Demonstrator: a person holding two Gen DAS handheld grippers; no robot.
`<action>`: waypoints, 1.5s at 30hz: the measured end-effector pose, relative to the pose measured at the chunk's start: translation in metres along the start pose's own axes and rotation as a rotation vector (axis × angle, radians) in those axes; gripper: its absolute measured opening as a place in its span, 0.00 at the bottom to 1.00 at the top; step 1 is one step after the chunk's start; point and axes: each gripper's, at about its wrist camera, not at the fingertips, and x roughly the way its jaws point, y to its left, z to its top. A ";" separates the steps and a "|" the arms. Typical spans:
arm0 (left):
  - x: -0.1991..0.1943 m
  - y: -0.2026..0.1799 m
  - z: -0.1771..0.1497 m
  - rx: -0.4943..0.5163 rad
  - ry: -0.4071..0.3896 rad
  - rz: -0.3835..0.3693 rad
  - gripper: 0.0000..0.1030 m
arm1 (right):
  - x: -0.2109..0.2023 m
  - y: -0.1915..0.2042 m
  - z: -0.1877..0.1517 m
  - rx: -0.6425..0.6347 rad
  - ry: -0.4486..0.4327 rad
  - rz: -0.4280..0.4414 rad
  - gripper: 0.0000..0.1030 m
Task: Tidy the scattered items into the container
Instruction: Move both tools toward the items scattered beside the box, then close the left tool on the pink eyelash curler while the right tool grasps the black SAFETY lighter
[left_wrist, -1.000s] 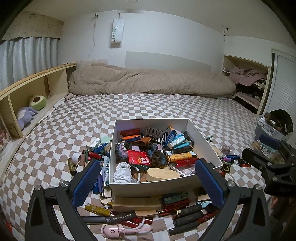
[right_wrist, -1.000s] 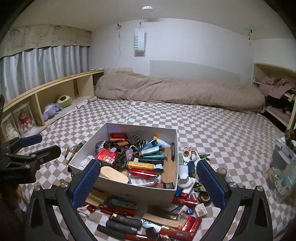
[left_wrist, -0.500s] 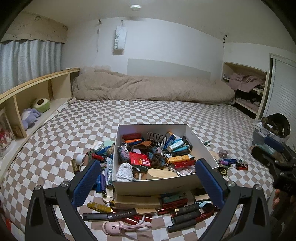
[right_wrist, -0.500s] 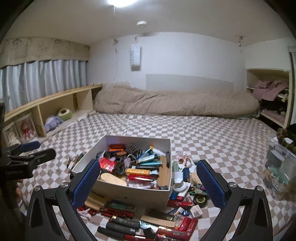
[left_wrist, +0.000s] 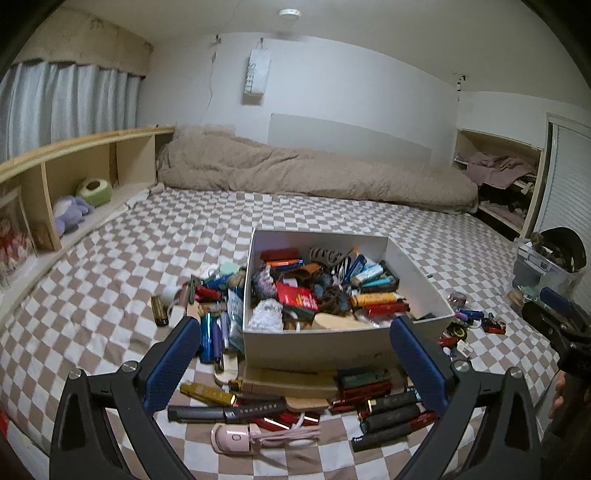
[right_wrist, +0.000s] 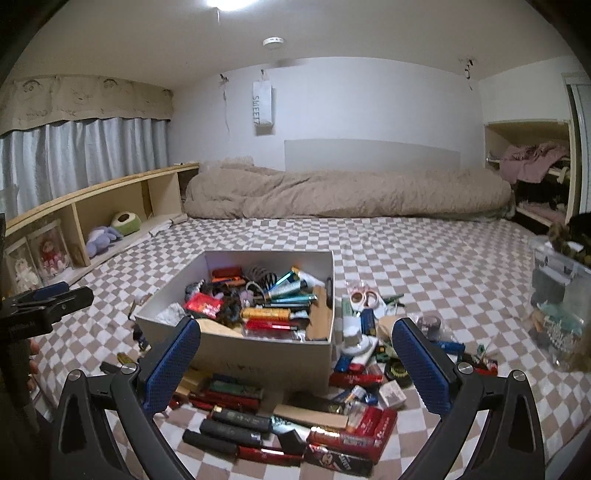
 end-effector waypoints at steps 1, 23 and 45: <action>0.002 0.002 -0.004 -0.010 0.006 0.000 1.00 | 0.001 -0.001 -0.003 0.001 0.004 0.000 1.00; 0.042 0.025 -0.076 -0.032 0.173 0.075 1.00 | 0.048 0.008 -0.090 0.017 0.244 0.024 1.00; 0.076 0.036 -0.148 0.005 0.374 0.190 1.00 | 0.079 0.025 -0.153 -0.038 0.455 0.002 1.00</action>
